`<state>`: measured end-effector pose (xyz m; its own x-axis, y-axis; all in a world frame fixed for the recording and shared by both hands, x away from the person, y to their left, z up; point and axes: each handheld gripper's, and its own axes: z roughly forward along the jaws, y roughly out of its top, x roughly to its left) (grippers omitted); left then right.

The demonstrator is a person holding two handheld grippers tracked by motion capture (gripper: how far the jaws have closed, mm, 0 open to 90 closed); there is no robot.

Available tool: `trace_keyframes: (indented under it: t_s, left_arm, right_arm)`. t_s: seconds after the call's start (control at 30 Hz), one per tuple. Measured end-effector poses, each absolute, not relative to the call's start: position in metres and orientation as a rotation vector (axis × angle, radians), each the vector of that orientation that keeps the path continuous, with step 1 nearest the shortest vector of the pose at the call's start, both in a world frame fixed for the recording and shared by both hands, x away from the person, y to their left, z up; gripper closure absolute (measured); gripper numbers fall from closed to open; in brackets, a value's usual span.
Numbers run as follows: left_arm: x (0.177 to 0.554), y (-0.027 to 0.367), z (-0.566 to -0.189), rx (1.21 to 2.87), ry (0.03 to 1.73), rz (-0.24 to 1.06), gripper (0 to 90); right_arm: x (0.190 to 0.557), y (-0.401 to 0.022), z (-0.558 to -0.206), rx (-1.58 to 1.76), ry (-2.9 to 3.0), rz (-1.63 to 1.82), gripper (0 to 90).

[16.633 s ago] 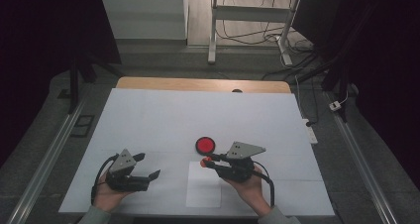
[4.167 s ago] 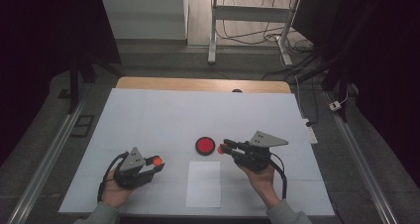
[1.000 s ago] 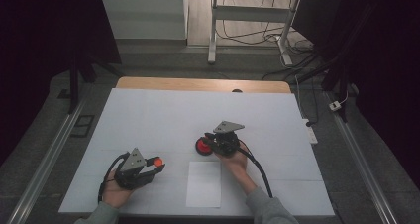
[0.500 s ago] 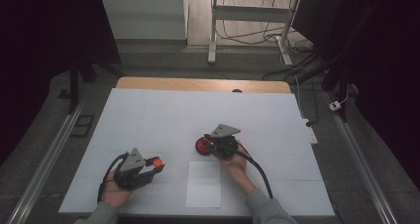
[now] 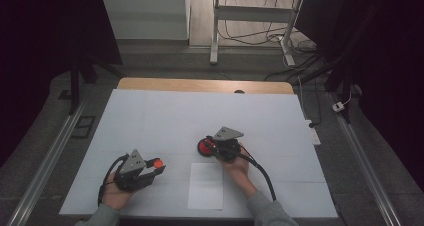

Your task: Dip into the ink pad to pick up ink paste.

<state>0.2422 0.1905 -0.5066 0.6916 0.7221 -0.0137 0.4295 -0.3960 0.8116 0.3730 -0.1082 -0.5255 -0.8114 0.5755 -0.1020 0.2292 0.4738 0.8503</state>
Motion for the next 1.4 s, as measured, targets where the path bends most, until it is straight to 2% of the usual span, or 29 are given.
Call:
trace_keyframes:
  t_s: [0.53, 0.8, 1.4]
  left_arm:
    - [0.243, 0.193, -0.505, 2.031, 0.892, 0.447, 64.9]
    - [0.243, 0.195, -0.505, 2.025, 0.89, 0.447, 64.8]
    - [0.243, 0.194, -0.506, 2.034, 0.886, 0.443, 64.7]
  right_arm:
    - [0.378, -0.112, -0.524, 0.707, 2.37, 1.315, 72.8]
    - [0.372, -0.119, -0.499, 0.684, 2.289, 1.428, 72.9]
    - [0.377, -0.111, -0.52, 0.688, 2.372, 1.306, 72.8]
